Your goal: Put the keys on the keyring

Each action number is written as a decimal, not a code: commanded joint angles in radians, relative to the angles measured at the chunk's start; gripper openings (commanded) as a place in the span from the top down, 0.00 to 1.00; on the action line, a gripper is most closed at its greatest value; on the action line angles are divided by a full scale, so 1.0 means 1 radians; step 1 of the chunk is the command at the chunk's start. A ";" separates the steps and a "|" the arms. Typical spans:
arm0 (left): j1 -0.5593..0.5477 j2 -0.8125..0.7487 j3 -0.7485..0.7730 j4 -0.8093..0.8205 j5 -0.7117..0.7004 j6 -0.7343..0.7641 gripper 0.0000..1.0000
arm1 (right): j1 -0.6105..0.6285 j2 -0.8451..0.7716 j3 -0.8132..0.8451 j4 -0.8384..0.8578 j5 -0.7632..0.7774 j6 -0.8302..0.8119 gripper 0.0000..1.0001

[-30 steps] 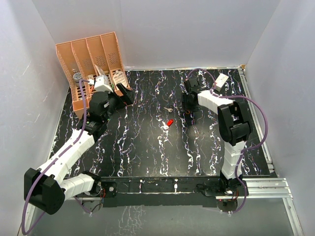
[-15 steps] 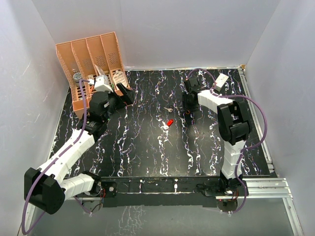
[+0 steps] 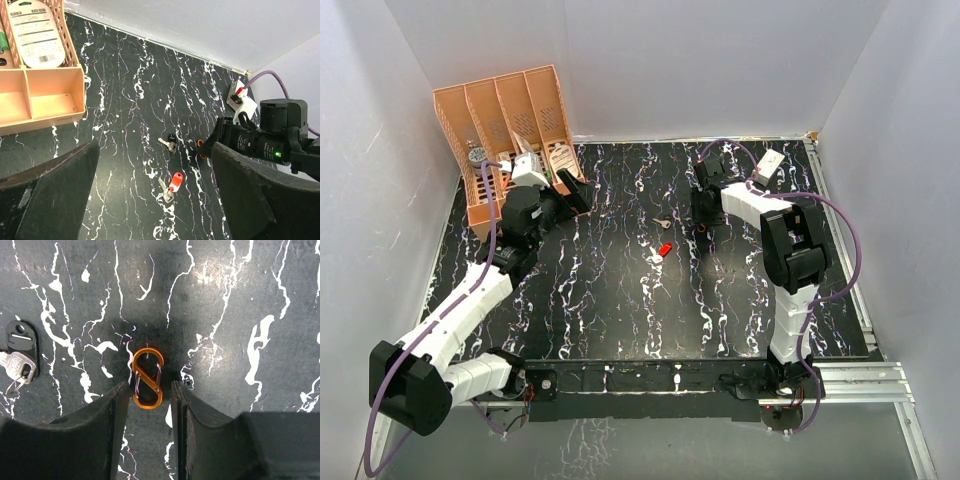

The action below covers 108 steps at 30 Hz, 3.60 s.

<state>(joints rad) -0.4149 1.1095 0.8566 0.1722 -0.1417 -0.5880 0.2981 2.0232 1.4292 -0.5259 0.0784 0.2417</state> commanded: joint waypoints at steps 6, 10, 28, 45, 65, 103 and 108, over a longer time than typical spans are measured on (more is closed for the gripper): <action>0.004 0.000 0.012 0.021 -0.006 -0.003 0.08 | -0.008 0.018 0.045 0.040 -0.004 0.005 0.64; 0.003 -0.001 0.012 0.021 -0.005 -0.004 0.08 | -0.010 0.023 0.048 0.039 -0.008 0.007 0.66; 0.004 0.001 0.015 0.020 -0.008 -0.001 0.08 | -0.011 0.037 0.059 0.026 0.003 0.008 1.00; 0.004 0.076 0.015 0.075 0.058 0.004 0.09 | -0.010 -0.225 -0.153 0.301 0.022 0.010 1.00; 0.003 0.150 0.076 0.028 0.163 0.041 0.17 | 0.172 -0.240 -0.132 0.308 0.214 -0.066 1.00; 0.004 0.003 0.096 -0.111 0.000 0.088 0.10 | 0.337 0.001 0.002 0.218 0.525 -0.148 1.00; 0.004 0.003 0.097 -0.112 -0.005 0.088 0.10 | 0.341 0.015 0.011 0.218 0.523 -0.148 1.00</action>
<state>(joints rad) -0.4149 1.1461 0.9165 0.0654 -0.1322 -0.5121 0.6327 2.0216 1.3876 -0.3378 0.5774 0.1024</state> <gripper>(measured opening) 0.897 0.057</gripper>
